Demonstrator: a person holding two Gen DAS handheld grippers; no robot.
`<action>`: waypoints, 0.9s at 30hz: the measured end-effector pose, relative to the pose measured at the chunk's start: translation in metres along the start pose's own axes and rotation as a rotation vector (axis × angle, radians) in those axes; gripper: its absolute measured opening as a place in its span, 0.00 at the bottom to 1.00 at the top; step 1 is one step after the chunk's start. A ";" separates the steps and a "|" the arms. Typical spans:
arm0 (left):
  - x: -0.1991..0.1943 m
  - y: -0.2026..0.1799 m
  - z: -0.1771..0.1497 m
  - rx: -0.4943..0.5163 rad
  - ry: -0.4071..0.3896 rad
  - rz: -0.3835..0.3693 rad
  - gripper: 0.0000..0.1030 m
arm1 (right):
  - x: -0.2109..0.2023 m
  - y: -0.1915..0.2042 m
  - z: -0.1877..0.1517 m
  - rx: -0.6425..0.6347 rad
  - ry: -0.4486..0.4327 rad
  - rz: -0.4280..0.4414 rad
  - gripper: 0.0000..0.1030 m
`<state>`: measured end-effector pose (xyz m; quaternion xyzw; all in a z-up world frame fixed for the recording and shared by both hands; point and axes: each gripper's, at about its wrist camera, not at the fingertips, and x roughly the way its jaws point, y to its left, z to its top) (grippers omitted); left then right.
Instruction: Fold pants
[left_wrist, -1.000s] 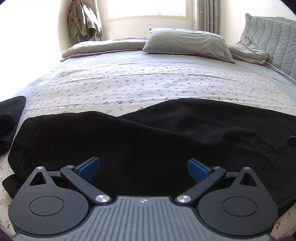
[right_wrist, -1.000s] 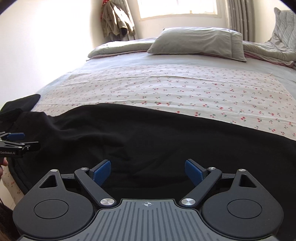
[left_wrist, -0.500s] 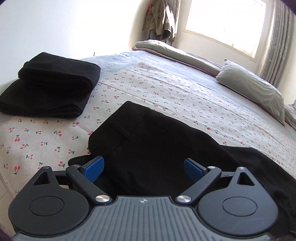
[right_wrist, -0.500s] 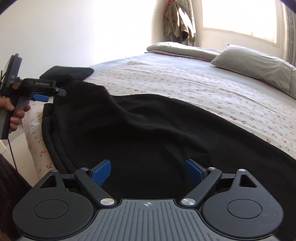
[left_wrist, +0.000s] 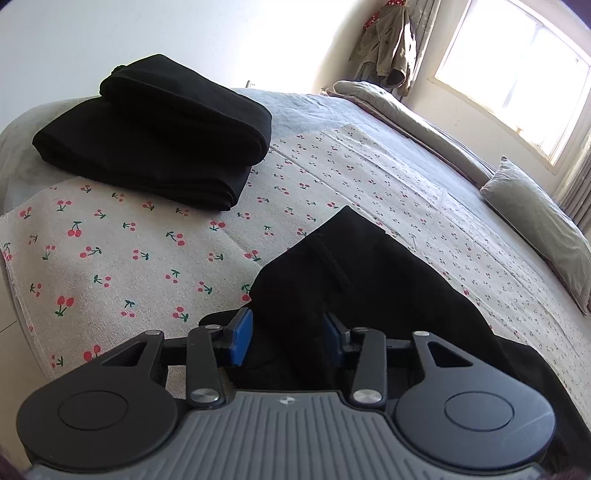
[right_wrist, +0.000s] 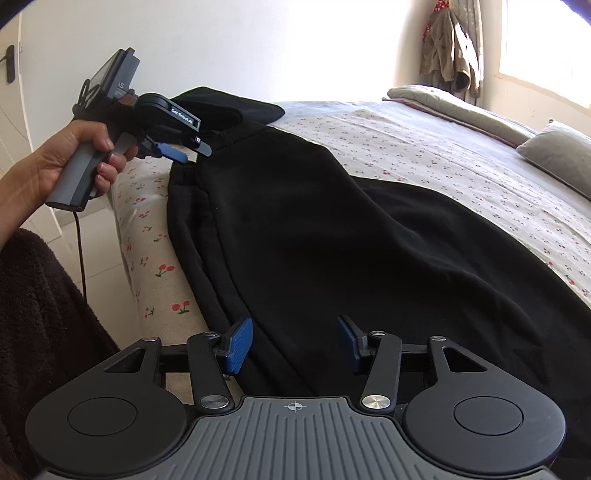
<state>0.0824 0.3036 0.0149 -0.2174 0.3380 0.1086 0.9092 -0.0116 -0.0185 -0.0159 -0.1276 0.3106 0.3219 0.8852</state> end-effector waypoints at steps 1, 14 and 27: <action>0.004 0.000 0.003 -0.010 0.009 -0.014 0.38 | 0.001 0.001 0.002 -0.002 -0.002 0.009 0.41; 0.026 -0.001 -0.008 -0.032 0.188 -0.097 0.36 | 0.015 0.010 0.005 -0.034 -0.003 0.082 0.39; -0.025 -0.007 -0.003 0.017 -0.022 -0.023 0.03 | 0.005 0.010 0.018 -0.054 -0.019 0.144 0.01</action>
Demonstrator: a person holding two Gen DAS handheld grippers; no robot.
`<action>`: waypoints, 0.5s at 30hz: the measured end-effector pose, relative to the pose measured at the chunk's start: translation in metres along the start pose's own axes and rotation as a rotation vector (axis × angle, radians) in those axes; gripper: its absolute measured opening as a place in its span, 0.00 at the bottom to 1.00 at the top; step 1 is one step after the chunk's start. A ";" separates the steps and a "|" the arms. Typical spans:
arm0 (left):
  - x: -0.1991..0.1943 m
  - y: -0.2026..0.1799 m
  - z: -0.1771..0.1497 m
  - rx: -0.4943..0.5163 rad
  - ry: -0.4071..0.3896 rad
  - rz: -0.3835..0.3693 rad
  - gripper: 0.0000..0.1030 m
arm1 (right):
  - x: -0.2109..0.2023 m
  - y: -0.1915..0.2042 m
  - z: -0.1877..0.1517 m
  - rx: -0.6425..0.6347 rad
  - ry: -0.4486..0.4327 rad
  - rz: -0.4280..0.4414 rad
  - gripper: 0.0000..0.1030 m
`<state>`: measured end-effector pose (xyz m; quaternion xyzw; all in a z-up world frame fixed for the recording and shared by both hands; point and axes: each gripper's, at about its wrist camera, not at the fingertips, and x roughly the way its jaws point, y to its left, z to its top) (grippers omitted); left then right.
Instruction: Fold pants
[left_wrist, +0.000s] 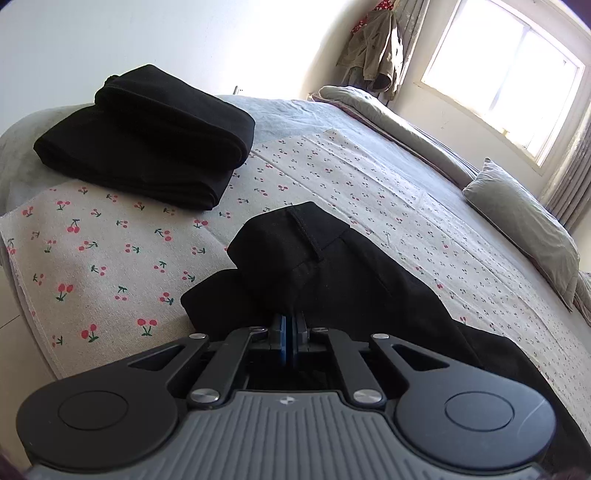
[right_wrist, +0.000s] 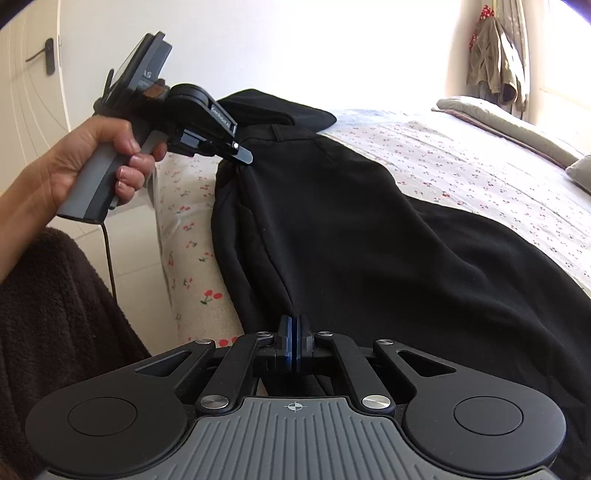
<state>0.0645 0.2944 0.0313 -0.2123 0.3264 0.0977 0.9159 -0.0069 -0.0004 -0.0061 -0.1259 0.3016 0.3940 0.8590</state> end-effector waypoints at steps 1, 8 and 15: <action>-0.004 0.002 0.000 0.002 -0.001 0.000 0.03 | -0.004 -0.002 0.001 0.008 -0.007 0.011 0.01; -0.010 0.013 -0.019 0.080 0.058 0.056 0.03 | -0.018 -0.004 -0.001 0.045 0.007 0.092 0.01; -0.014 0.007 -0.028 0.165 0.062 0.148 0.35 | -0.013 -0.003 -0.006 0.008 0.110 0.096 0.18</action>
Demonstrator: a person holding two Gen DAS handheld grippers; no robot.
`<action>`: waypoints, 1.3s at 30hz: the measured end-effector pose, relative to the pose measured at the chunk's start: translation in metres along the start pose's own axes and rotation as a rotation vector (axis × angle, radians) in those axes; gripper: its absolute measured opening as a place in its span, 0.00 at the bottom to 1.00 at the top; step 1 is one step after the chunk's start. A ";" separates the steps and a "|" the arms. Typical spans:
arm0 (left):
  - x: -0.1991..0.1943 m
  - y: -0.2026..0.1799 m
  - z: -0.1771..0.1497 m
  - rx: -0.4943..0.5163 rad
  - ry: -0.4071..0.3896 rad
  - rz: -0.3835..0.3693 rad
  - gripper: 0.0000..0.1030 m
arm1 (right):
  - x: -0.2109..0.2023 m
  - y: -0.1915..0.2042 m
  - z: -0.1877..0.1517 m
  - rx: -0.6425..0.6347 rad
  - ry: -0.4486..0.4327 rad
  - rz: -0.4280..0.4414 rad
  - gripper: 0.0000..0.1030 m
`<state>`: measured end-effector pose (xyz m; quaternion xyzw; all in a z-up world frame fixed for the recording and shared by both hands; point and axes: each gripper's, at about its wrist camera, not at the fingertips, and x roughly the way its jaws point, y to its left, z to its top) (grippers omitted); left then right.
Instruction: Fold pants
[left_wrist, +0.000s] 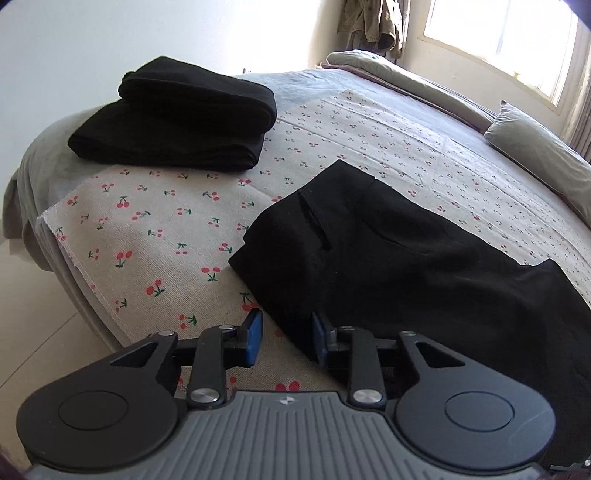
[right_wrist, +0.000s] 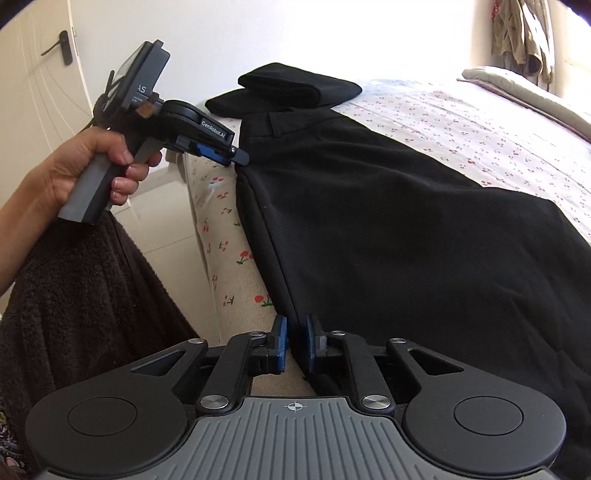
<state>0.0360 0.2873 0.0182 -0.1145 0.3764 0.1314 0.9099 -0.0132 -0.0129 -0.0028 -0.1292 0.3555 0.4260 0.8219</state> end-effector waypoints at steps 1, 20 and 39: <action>-0.006 -0.004 0.001 0.019 -0.026 0.010 0.42 | -0.005 -0.003 0.001 0.011 -0.014 -0.003 0.22; 0.010 -0.142 0.046 0.382 -0.165 -0.290 0.95 | -0.039 -0.153 0.023 0.333 -0.161 -0.346 0.57; 0.143 -0.127 0.064 0.531 -0.054 -0.385 0.78 | 0.060 -0.247 0.063 0.561 -0.187 -0.290 0.00</action>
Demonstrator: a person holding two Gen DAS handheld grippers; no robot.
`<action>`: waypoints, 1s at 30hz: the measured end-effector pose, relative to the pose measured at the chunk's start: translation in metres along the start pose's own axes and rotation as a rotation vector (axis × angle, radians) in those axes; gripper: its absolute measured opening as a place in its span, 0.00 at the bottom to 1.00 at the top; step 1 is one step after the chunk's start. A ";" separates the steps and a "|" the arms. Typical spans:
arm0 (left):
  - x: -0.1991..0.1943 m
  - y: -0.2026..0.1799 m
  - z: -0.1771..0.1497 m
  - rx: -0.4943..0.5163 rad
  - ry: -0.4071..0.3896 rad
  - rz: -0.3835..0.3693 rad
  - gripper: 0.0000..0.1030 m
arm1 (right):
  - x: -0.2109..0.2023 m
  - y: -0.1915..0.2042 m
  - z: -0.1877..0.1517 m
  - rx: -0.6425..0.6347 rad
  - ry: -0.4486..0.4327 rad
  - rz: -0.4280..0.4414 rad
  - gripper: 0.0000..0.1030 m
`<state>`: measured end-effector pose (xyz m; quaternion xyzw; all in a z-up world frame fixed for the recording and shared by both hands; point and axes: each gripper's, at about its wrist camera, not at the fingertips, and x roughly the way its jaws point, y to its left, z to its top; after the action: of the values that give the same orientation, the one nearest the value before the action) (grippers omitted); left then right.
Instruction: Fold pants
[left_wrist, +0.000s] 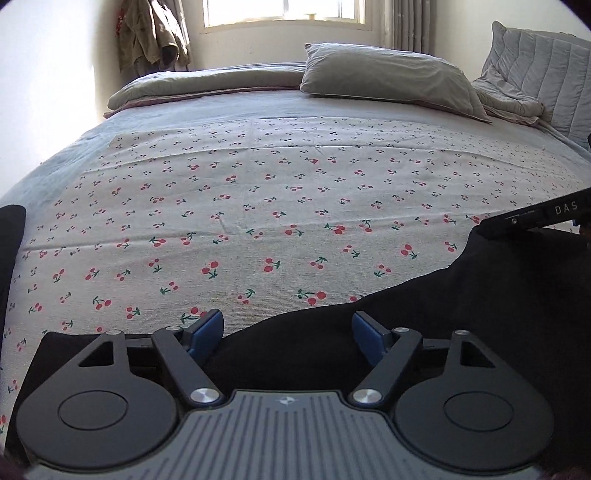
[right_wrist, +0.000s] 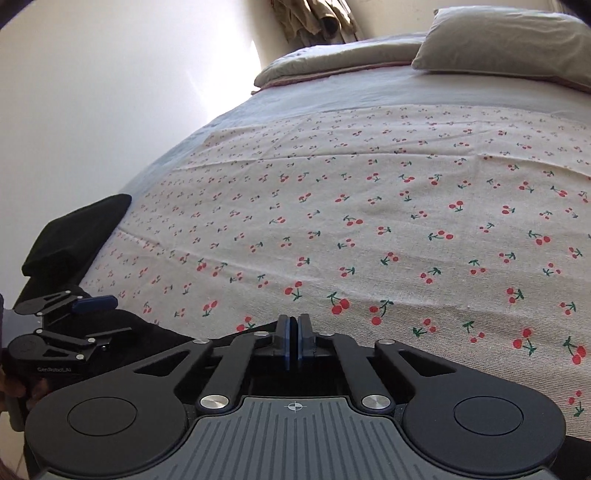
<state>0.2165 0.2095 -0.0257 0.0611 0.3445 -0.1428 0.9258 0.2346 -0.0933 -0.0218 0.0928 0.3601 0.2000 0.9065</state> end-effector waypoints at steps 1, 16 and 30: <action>-0.001 0.002 -0.006 -0.032 -0.030 0.031 0.78 | -0.006 0.004 -0.005 -0.018 -0.065 -0.019 0.00; -0.039 -0.019 -0.004 -0.072 -0.139 0.175 0.82 | -0.051 0.040 -0.035 -0.222 -0.088 -0.167 0.45; -0.060 -0.026 -0.016 -0.107 -0.108 0.172 0.88 | -0.178 -0.076 -0.120 -0.108 0.029 -0.372 0.46</action>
<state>0.1559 0.2015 0.0011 0.0334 0.2948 -0.0473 0.9538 0.0563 -0.2356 -0.0226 -0.0268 0.3730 0.0493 0.9261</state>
